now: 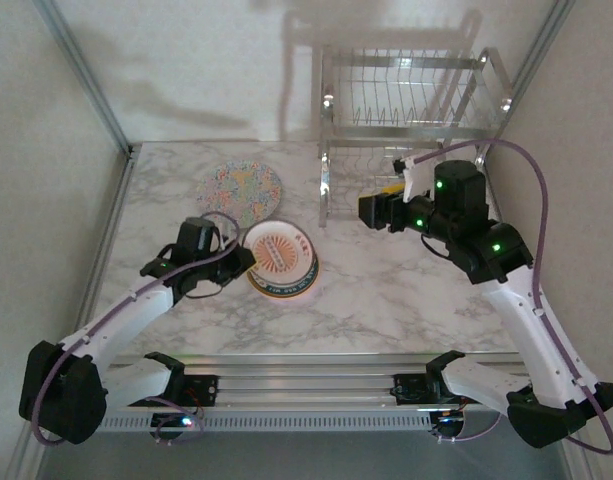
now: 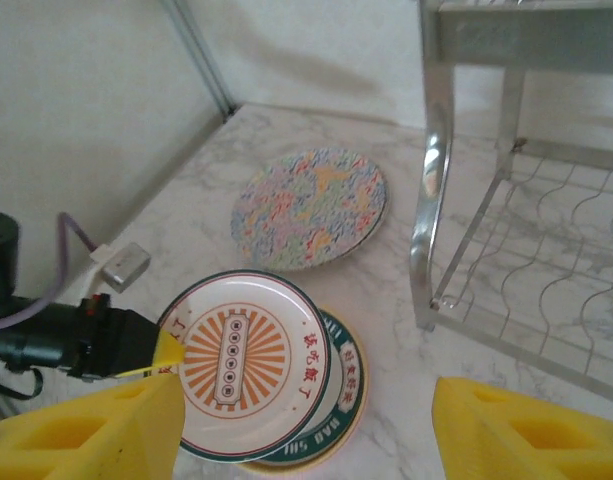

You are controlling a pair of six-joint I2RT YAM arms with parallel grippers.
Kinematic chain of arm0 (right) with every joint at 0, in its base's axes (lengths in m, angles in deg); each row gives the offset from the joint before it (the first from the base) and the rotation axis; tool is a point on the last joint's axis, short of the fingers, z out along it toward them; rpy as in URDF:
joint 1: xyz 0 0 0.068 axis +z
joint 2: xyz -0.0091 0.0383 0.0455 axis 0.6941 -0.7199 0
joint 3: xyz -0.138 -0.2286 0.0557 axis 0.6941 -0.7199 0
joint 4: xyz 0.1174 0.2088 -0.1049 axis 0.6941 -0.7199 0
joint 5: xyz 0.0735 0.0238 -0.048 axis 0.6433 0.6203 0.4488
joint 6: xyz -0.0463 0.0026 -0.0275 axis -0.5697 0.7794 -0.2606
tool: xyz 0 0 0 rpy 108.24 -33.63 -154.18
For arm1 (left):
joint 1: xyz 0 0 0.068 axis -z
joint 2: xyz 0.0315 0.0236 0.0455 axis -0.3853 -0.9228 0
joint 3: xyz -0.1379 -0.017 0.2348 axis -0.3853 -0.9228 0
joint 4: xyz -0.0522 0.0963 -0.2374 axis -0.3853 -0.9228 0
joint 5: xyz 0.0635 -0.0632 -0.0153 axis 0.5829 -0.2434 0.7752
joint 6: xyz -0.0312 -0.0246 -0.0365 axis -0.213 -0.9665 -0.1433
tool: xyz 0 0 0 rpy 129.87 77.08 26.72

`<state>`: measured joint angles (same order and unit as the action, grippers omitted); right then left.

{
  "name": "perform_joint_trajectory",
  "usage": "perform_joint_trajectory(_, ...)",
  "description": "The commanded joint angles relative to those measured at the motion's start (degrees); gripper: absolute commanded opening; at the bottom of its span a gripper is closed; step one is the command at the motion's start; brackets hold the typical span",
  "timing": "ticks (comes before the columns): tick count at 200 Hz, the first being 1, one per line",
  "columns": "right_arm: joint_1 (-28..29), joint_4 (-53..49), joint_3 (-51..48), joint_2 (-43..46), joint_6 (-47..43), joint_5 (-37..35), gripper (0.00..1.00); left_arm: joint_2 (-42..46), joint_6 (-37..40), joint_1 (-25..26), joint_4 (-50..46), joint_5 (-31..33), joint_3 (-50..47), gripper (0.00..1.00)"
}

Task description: Unload the plates from the dish rack

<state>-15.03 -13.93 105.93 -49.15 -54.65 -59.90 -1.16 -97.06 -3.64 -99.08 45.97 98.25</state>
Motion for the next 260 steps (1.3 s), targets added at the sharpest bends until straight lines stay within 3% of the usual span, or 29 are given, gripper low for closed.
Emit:
perform_joint_trajectory(1, 1.86, -0.67, -2.18, 1.17, -3.77, 0.48, 0.66, 0.09, -4.16, -0.31, 9.87, 1.14, -2.62, 0.0)
perform_joint_trajectory(85, 3.63, 0.18, -6.28, 1.66, -3.83, 0.78, 0.66, -9.02, 0.51, -0.31, 13.95, -0.2, -3.07, 0.0)
perform_joint_trajectory(260, 3.94, 1.41, -6.75, -0.71, -3.57, 4.34, 0.67, -14.24, 4.84, -0.46, 11.54, -1.53, -1.19, 0.02)
